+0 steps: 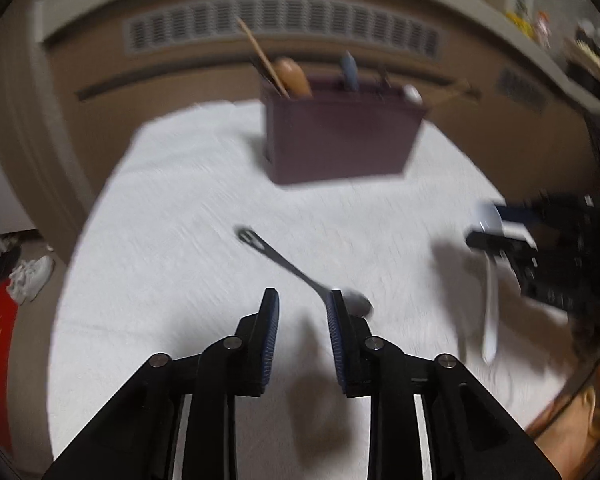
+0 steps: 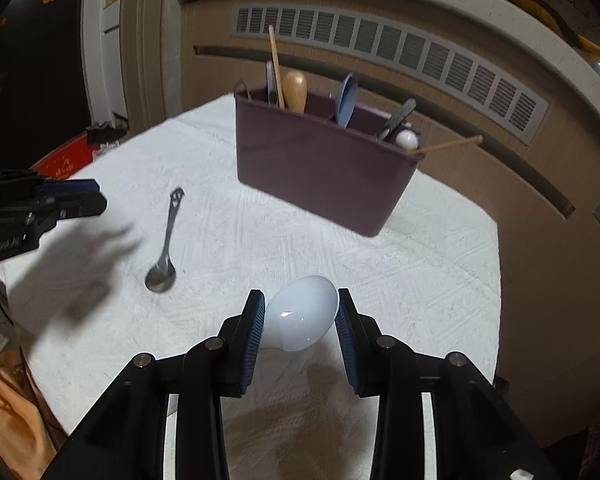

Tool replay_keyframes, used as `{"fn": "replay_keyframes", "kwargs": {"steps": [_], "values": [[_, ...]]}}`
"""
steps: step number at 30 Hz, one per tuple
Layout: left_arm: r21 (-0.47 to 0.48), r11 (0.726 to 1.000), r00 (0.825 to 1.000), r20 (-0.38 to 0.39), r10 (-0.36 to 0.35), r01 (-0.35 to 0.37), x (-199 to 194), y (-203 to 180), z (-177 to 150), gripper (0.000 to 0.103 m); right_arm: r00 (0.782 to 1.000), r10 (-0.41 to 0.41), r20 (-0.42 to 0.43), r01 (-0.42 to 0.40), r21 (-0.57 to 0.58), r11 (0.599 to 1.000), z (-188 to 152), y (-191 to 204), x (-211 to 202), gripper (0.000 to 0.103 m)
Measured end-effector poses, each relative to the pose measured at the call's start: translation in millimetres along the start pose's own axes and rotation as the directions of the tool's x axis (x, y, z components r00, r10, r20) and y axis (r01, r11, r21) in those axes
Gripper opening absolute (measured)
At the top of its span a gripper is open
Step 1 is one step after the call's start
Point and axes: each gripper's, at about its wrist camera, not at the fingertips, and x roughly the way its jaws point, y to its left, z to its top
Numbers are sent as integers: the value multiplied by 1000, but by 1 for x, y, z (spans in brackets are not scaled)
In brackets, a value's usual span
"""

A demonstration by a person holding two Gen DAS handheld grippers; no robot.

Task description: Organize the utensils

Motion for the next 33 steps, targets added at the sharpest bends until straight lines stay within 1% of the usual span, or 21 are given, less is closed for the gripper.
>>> {"fn": "replay_keyframes", "kwargs": {"steps": [1, 2, 4, 6, 7, 8, 10, 12, 13, 15, 16, 18, 19, 20, 21, 22, 25, 28, 30, 31, 33], "values": [[-4, 1000, 1000, -28, -10, 10, 9, -3, -2, 29, 1000, 2, -12, -2, 2, 1000, -2, 0, 4, 34], [-23, 1000, 999, -41, 0, -1, 14, -3, -1, 30, 1000, 11, -26, -11, 6, 1000, -4, 1, 8, 34], [-124, 992, 998, -49, 30, -36, 26, 11, 7, 30, 999, 24, -38, -24, 12, 1000, -7, 2, 12, 34], [-234, 970, 997, -55, 59, -70, 35, 33, 17, 39, 999, 33, -43, -33, 15, 999, -10, 2, 15, 34], [-285, 954, 995, -60, 77, -91, 40, 42, 24, 40, 998, 35, -43, -34, 14, 999, -11, 2, 15, 34], [-314, 943, 994, -65, 91, -107, 46, 48, 30, 40, 998, 35, -42, -34, 13, 999, -12, 1, 15, 34], [-331, 933, 989, -78, 124, -143, 60, 51, 42, 40, 999, 28, -38, -27, 11, 1000, -14, 1, 18, 34], [-329, 924, 980, -102, 169, -194, 74, 50, 52, 40, 999, 28, -38, -28, 19, 999, -15, 1, 25, 34], [-329, 914, 971, -123, 207, -236, 84, 48, 58, 40, 999, 26, -41, -25, 24, 999, -15, 0, 29, 34], [-331, 898, 956, -151, 252, -289, 95, 48, 62, 40, 999, 16, -49, -15, 31, 999, -16, 1, 34, 34], [-330, 890, 949, -146, 280, -314, 100, 45, 66, 41, 999, 11, -50, -10, 33, 999, -16, 0, 36, 34], [-299, 894, 942, -133, 307, -333, 106, 39, 70, 42, 999, 9, -48, -7, 40, 999, -17, -1, 37, 34], [-279, 903, 945, -118, 304, -326, 107, 35, 70, 40, 999, 11, -46, -9, 44, 999, -17, -3, 36, 34], [-262, 912, 948, -102, 300, -317, 107, 33, 70, 32, 999, 12, -43, -10, 47, 999, -18, -4, 35, 34], [-245, 922, 954, -84, 289, -301, 106, 31, 69, 18, 999, 12, -41, -10, 49, 999, -18, -5, 35, 34], [-239, 937, 967, -57, 250, -256, 104, 29, 66, 17, 999, 13, -41, -11, 50, 999, -18, -6, 35, 34], [-243, 954, 983, 16, 183, -174, 90, 30, 56, 17, 999, 17, -33, -15, 57, 998, -19, -7, 33, 34], [-229, 962, 981, 85, 174, -150, 65, 28, 48, 17, 1000, 19, -3, -19, 52, 998, -17, -9, 25, 34], [-221, 967, 976, 144, 162, -128, 41, 24, 45, 17, 1000, 17, 22, -18, 47, 999, -13, -10, 18, 32], [-209, 970, 971, 179, 161, -122, 30, 21, 46, 17, 999, 12, 32, -14, 44, 999, -11, -10, 15, 30], [-167, 977, 951, 255, 174, -134, 4, 10, 47, 17, 998, 0, 62, -2, 35, 999, -4, -10, 5, 29]]}}
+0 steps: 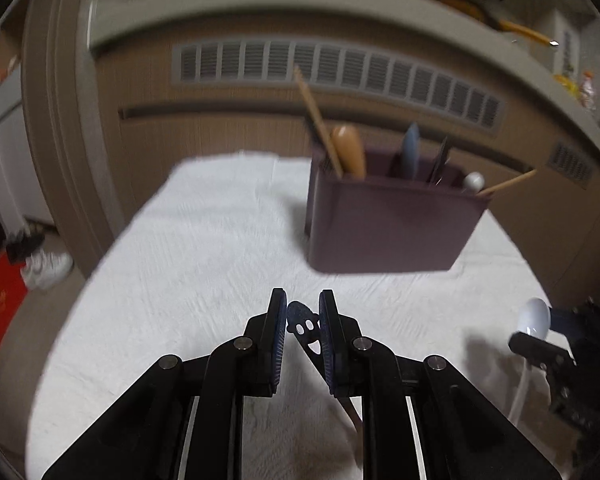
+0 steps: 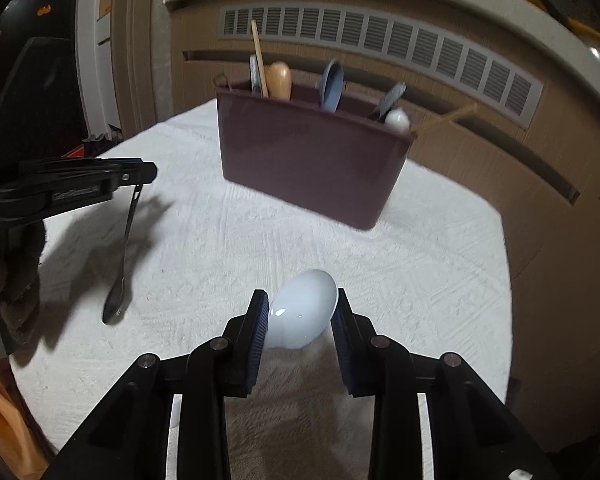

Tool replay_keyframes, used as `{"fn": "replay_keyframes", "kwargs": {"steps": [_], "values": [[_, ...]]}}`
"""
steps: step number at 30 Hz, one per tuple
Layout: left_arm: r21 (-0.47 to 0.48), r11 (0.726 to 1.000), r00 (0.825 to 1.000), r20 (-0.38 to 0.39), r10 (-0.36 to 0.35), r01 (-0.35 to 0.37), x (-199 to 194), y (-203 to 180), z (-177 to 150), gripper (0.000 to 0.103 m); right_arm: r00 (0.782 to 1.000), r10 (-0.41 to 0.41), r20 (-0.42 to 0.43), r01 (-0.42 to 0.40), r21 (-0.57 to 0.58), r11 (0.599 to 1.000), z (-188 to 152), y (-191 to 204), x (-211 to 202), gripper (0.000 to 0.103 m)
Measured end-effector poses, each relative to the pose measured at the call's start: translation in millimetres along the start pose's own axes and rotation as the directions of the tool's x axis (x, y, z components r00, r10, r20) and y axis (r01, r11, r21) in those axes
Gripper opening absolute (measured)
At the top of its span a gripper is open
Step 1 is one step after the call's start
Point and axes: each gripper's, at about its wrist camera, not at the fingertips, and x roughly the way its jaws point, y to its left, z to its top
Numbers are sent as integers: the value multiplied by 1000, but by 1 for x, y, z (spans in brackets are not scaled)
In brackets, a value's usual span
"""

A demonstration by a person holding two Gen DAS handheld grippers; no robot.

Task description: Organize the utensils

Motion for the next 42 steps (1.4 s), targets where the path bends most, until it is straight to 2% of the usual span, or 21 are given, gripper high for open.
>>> {"fn": "replay_keyframes", "kwargs": {"steps": [3, 5, 7, 9, 12, 15, 17, 19, 21, 24, 27, 29, 32, 34, 36, 37, 38, 40, 42], "values": [[32, 999, 997, 80, -18, 15, -25, -7, 14, 15, 999, -25, 47, 26, -23, 999, 13, 0, -15, 28], [36, 999, 992, 116, -43, 39, -37, -9, 23, 6, 997, -32, 71, 35, -39, 999, 22, 1, -23, 28], [45, 997, 987, 148, -64, 57, -48, -12, 30, 5, 996, -15, 87, 18, -33, 999, 31, -1, -31, 26], [52, 997, 984, 167, -69, 61, -56, -13, 34, 5, 995, 12, 98, -10, -18, 1000, 39, -3, -37, 25], [22, 999, 988, 152, -37, 34, -57, -1, 36, 5, 993, -1, 119, 3, -19, 1000, 48, -5, -45, 23], [-54, 998, 998, 61, -7, 10, -42, 21, 33, 8, 994, -14, 105, 18, -37, 999, 46, -1, -44, 22], [-135, 990, 999, -42, 24, -29, -19, 42, 30, 12, 996, -18, 84, 23, -51, 998, 40, 1, -38, 22], [-185, 982, 988, -153, 3, -31, 5, 54, 24, 23, 998, -31, 56, 34, -66, 997, 35, 4, -25, 22], [-238, 970, 973, -231, -16, -40, 31, 60, 20, 31, 998, -46, 38, 49, -84, 995, 31, 7, -14, 22], [-212, 975, 960, -280, 0, -62, 60, 48, 19, 35, 999, -49, 11, 50, -105, 993, 23, 12, 5, 22], [-150, 981, 949, -308, 69, -120, 93, 32, 26, 38, 999, -37, -9, 36, -105, 994, 18, 14, 18, 22], [-111, 977, 927, -350, 132, -181, 117, 27, 29, 38, 999, -38, -15, 37, -108, 993, 14, 14, 24, 22], [-108, 973, 898, -415, 144, -206, 139, 27, 26, 38, 999, -22, -26, 20, -88, 996, 11, 8, 29, 22], [-78, 973, 900, -402, 168, -217, 144, 23, 27, 39, 1000, -5, -29, 3, -68, 998, 10, 2, 30, 22], [-66, 977, 910, -382, 162, -202, 147, 20, 26, 35, 1000, 14, -24, -15, -44, 999, 9, -3, 30, 20], [-49, 982, 919, -364, 152, -182, 147, 16, 25, 29, 999, 29, -18, -30, -31, 999, 10, -6, 29, 17], [-32, 987, 928, -346, 137, -157, 146, 13, 24, 17, 999, 39, -11, -39, -22, 999, 11, -8, 28, 16], [7, 992, 945, -303, 121, -125, 140, 6, 17, 17, 999, 33, 2, -33, -17, 999, 14, -9, 24, 16], [-2, 998, 964, -261, 56, -58, 125, 5, 13, 17, 1000, 8, 11, -8, -18, 1000, 17, -10, 19, 15]]}}
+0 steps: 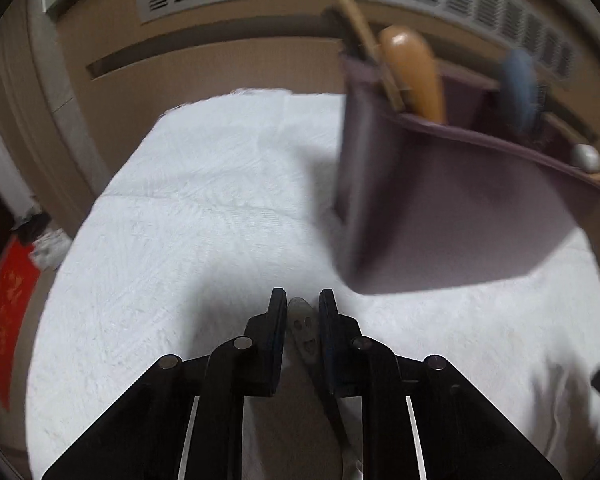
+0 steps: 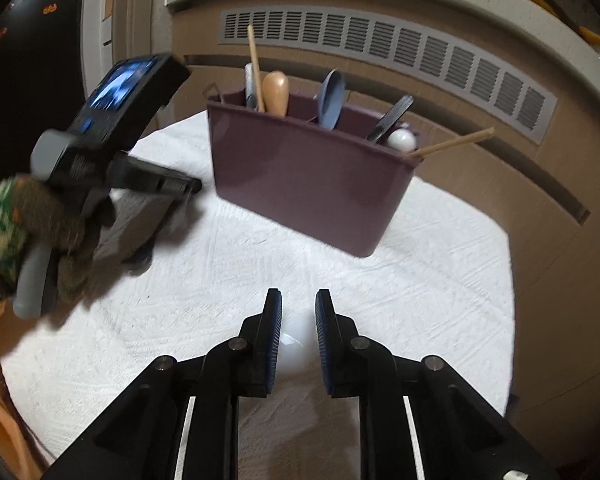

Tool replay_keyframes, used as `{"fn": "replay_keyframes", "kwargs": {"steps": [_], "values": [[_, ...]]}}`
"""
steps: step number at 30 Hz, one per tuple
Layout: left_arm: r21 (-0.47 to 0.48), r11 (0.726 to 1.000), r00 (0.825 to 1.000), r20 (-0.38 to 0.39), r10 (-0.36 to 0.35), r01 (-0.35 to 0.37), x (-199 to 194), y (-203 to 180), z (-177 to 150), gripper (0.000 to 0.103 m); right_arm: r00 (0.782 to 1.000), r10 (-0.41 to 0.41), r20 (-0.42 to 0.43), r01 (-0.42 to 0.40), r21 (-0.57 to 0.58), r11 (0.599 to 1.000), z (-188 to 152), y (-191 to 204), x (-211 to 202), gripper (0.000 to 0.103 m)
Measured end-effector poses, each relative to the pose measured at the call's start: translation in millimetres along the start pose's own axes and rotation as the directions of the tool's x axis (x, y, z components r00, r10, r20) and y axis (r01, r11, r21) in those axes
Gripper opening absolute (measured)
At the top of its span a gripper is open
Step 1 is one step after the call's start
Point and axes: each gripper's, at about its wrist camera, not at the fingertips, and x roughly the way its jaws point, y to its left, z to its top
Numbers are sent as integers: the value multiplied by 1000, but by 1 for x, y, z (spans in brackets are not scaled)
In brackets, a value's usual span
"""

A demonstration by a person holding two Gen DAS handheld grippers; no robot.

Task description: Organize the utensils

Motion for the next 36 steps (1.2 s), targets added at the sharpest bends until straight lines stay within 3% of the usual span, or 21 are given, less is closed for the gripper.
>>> {"fn": "replay_keyframes", "kwargs": {"steps": [5, 8, 11, 15, 17, 19, 22, 25, 28, 30, 31, 33, 36], "values": [[66, 997, 985, 161, -57, 47, -61, -1, -23, 17, 998, -54, 16, 54, -25, 998, 5, 0, -15, 8], [91, 995, 971, 233, -60, 40, -89, -1, -33, 17, 1000, -18, 17, 18, -29, 999, 10, 0, -22, 6], [57, 997, 969, 235, -69, 57, -103, 7, -33, 17, 1000, 20, 7, -20, -14, 1000, 12, -2, -24, 6], [22, 998, 968, 245, -60, 57, -120, 17, -37, 17, 997, 11, -83, 1, 136, 991, 2, -25, -14, 12], [25, 999, 963, 266, -49, 44, -127, 17, -39, 17, 992, 4, -130, 24, 219, 975, -9, -34, -6, 30], [33, 999, 959, 280, -51, 43, -132, 15, -40, 17, 987, 20, -161, 28, 296, 955, -22, -37, 1, 39], [39, 998, 957, 285, -59, 50, -134, 15, -42, 17, 982, 49, -182, 23, 375, 927, -33, -32, 7, 42], [38, 998, 955, 289, -66, 57, -135, 17, -44, 17, 977, 8, -211, 78, 395, 915, -30, -23, 19, 48], [34, 998, 954, 293, -66, 58, -136, 20, -47, 17, 965, -5, -263, 113, 397, 911, -23, -15, 38, 48], [34, 997, 953, 293, -74, 67, -137, 23, -48, 17, 959, -66, -276, 164, 351, 922, -18, -7, 45, 46], [32, 997, 953, 293, -81, 75, -138, 25, -48, 17, 957, -72, -280, 165, 322, 932, -15, -2, 47, 31], [29, 996, 952, 292, -93, 88, -140, 27, -48, 17, 964, -44, -261, 120, 283, 952, -10, 3, 43, 32], [30, 996, 948, 303, -94, 89, -142, 26, -47, 17, 986, -38, -165, 78, 241, 968, -1, 6, 19, 32]]}}
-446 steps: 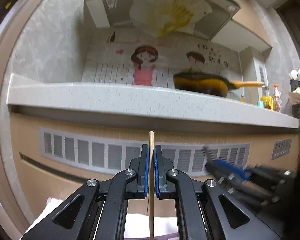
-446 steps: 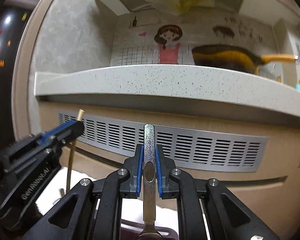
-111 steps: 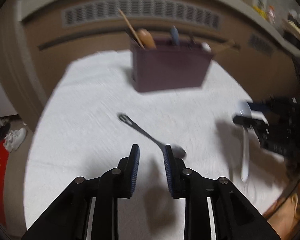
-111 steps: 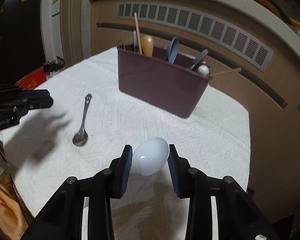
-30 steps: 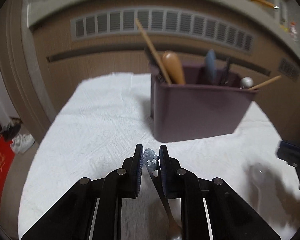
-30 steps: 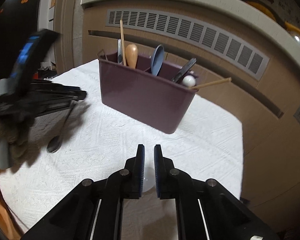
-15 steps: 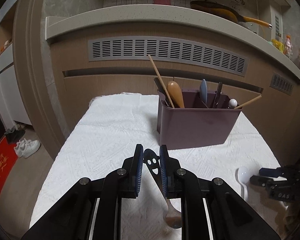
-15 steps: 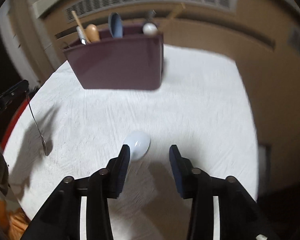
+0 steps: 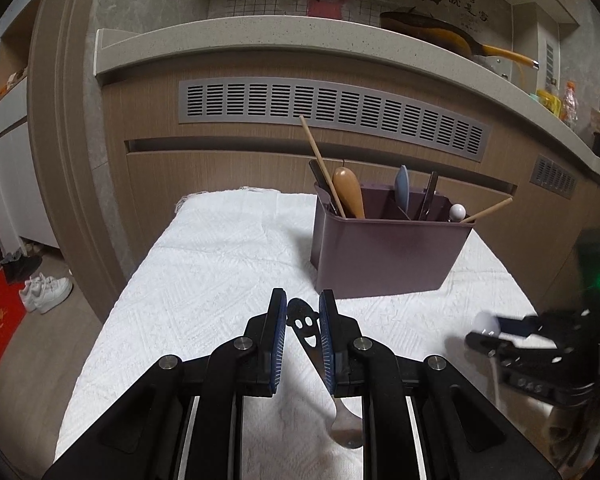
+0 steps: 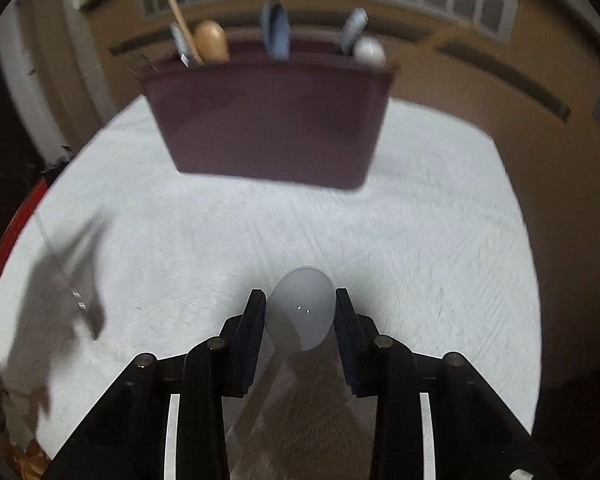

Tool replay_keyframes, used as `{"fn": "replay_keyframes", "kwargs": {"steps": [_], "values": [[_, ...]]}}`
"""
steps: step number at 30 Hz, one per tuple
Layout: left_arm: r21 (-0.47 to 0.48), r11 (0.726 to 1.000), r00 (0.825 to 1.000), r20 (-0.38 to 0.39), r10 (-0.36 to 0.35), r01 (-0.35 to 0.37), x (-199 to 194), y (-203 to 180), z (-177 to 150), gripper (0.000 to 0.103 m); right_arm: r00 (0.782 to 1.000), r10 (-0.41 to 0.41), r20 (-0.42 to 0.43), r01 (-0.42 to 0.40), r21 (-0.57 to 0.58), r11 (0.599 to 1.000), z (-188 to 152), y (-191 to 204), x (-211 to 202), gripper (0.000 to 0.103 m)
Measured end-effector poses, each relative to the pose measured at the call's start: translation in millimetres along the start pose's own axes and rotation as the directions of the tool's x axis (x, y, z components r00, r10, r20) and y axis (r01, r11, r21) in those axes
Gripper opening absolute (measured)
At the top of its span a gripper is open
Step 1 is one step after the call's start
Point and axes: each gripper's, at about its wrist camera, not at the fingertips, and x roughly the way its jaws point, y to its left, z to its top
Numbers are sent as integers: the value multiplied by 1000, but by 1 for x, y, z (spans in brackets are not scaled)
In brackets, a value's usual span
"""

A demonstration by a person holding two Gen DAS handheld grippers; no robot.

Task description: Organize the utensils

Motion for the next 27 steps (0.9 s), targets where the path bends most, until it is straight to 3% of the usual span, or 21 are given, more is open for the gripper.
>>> {"fn": "replay_keyframes", "kwargs": {"steps": [5, 8, 9, 12, 15, 19, 23, 25, 27], "values": [[46, 999, 999, 40, 2, -3, -4, -16, 16, 17, 985, 5, 175, 13, -101, 995, 18, 6, -46, 32], [91, 996, 996, 85, -6, -1, -8, -28, 43, 16, 955, -4, 298, 49, -145, 988, 40, 4, -72, 32], [106, 994, 994, 108, -15, 4, -11, -33, 58, 10, 939, -6, 345, 65, -158, 985, 51, 3, -82, 32], [145, 989, 980, 195, -36, 8, -21, -46, 103, 8, 891, -9, 454, 102, -181, 978, 81, -1, -110, 32], [172, 985, 958, 279, -70, 22, -32, -59, 151, 8, 816, -38, 577, 174, -183, 968, 124, -4, -140, 32], [219, 975, 930, 363, -55, -28, -38, -65, 194, 8, 763, -61, 643, 197, -142, 970, 167, -19, -157, 32], [328, 944, 960, 251, -123, 35, -10, -56, 178, 13, 784, -41, 619, 138, -110, 984, 174, -37, -144, 32], [388, 921, 984, 146, -99, 35, 13, -54, 147, 22, 823, 6, 569, 83, -130, 988, 163, -41, -131, 32], [399, 916, 997, 30, -67, 50, 42, -49, 116, 33, 875, 62, 481, 22, -166, 986, 143, -40, -109, 32]]}}
